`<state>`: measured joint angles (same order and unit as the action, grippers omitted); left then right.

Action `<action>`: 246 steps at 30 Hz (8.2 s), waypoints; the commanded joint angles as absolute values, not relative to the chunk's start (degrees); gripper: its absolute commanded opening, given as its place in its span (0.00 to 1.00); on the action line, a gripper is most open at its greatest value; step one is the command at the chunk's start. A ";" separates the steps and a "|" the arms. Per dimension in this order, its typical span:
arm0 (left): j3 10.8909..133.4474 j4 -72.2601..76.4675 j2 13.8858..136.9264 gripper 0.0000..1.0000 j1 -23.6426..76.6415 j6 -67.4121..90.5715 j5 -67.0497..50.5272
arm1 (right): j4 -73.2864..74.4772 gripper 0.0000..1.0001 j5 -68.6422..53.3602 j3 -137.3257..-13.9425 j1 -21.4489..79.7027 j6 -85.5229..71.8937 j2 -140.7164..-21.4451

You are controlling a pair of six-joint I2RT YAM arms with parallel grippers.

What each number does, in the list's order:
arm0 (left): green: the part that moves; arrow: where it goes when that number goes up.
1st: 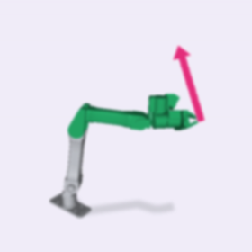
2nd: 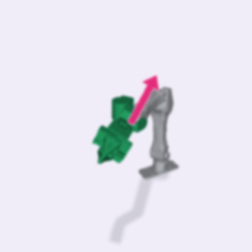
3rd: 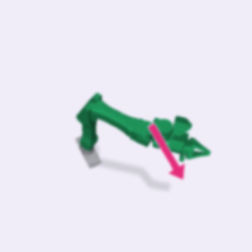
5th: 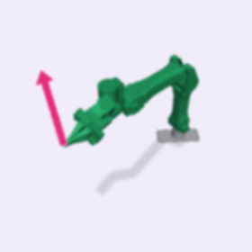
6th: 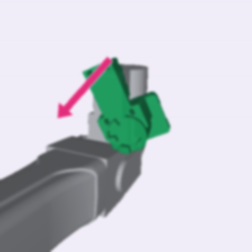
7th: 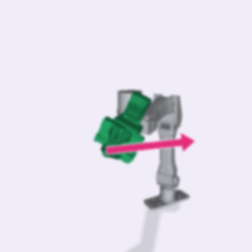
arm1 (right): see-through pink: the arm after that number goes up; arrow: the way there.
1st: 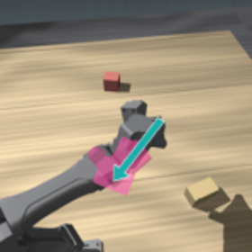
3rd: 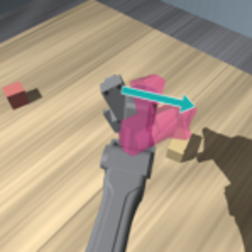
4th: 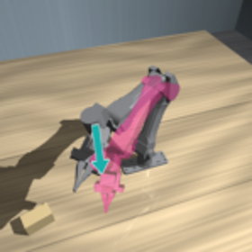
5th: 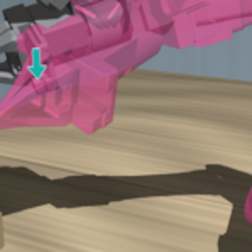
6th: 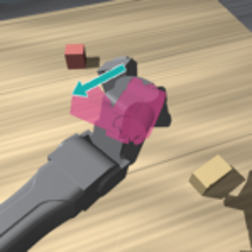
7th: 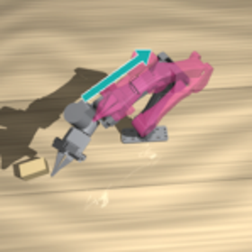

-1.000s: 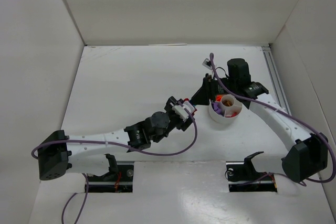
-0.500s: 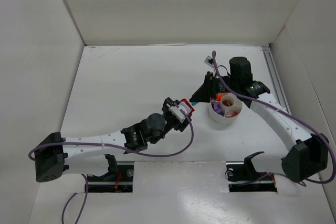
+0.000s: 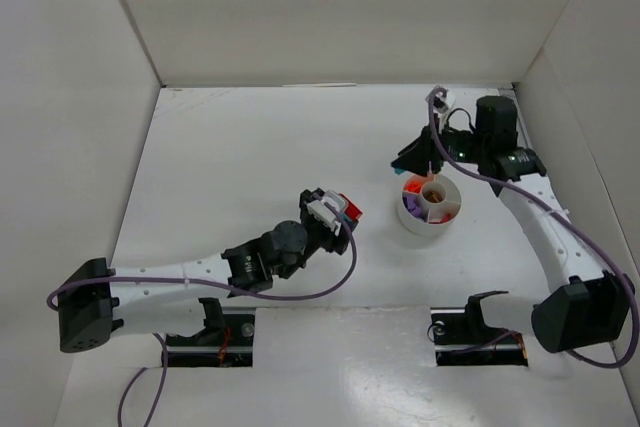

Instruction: Sort the legos into containers by color

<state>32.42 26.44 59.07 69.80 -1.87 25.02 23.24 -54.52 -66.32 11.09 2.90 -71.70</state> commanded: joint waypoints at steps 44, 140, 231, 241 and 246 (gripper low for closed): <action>49.57 12.48 74.79 0.50 47.02 16.61 -2.55 | 27.07 0.20 -29.62 -51.51 -7.38 28.83 -53.00; 55.55 17.39 76.38 0.46 55.63 -8.52 -12.50 | 27.52 0.99 -59.48 -53.88 -11.25 26.83 -51.77; 47.11 47.55 78.49 0.37 73.65 -26.72 22.32 | 37.35 0.66 -43.15 -70.66 21.53 10.37 -65.57; 44.47 48.08 77.43 0.35 73.65 -21.89 23.55 | 37.97 0.24 -42.62 -73.21 17.50 11.68 -63.81; 42.63 47.21 75.24 0.35 73.65 -18.20 23.55 | 37.97 0.22 -43.85 -73.21 12.58 14.05 -63.28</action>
<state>44.18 44.77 79.20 73.36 -22.98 22.57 41.23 -47.20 -70.46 17.43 9.13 -65.12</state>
